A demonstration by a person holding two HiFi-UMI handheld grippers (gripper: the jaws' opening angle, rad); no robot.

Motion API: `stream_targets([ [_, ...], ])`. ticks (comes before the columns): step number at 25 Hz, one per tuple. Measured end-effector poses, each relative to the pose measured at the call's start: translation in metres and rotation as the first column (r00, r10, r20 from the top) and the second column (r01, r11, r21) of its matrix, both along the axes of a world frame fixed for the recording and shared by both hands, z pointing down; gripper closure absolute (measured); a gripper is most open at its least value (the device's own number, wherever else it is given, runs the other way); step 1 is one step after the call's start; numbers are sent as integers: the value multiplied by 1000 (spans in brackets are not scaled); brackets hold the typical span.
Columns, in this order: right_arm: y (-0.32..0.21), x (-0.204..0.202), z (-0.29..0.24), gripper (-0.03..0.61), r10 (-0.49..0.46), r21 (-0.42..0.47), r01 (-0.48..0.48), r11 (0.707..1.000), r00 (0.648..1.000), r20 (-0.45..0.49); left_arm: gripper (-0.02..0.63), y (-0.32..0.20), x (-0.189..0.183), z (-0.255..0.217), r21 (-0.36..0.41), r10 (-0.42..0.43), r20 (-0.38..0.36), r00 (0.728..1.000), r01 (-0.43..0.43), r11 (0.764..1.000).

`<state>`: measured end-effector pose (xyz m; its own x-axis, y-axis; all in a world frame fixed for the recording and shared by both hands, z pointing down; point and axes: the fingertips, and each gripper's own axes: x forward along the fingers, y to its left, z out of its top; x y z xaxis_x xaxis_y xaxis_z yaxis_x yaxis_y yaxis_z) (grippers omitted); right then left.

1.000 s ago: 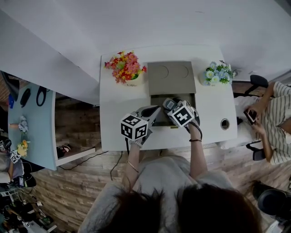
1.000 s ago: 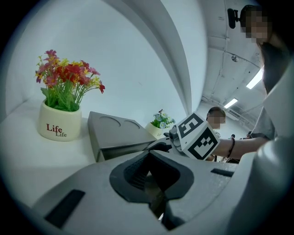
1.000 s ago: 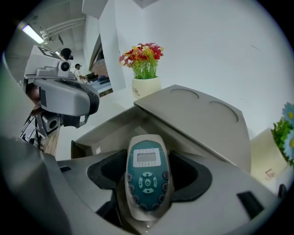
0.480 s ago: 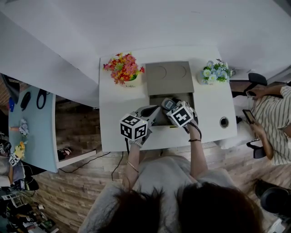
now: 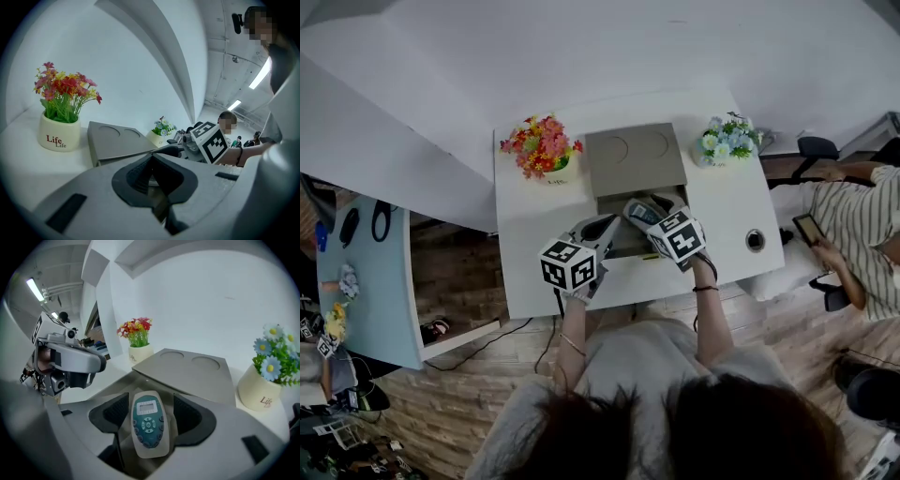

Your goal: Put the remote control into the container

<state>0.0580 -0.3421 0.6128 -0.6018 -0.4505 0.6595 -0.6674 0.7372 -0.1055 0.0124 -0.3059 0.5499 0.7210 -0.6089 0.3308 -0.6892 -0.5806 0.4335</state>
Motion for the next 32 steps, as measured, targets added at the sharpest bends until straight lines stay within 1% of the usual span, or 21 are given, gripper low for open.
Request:
stream_targets([
  [4,8,-2,-14,282,1,1,-1,1000,995,105,611,0,8,-6,16,16,-3,1000,-16,1000],
  [6,11,0,-20,284,5,8,-6,1000,990,138,611,1,13,-9,28,28,-6,1000,-28,999],
  [10,15,10,-40,313,36,32,-44,999,974,222,611,3,23,-19,64,42,-13,999,-41,997],
  [12,15,15,-53,337,59,44,-73,996,960,274,611,4,25,-27,87,43,-15,999,-42,995],
  [15,14,21,-75,393,84,72,-115,991,936,341,611,5,25,-38,121,44,-18,999,-42,992],
  [19,14,22,-110,456,85,122,-150,981,900,427,611,7,26,-58,174,45,-28,999,-39,984],
  [23,20,23,-139,494,69,166,-168,972,873,482,611,9,29,-78,227,53,-36,998,-44,973],
  [25,22,23,-150,502,55,189,-171,967,864,500,611,10,31,-86,249,60,-37,997,-49,967],
  [32,31,26,-179,557,17,260,-180,949,849,528,611,21,41,-109,320,98,-16,995,-88,943],
])
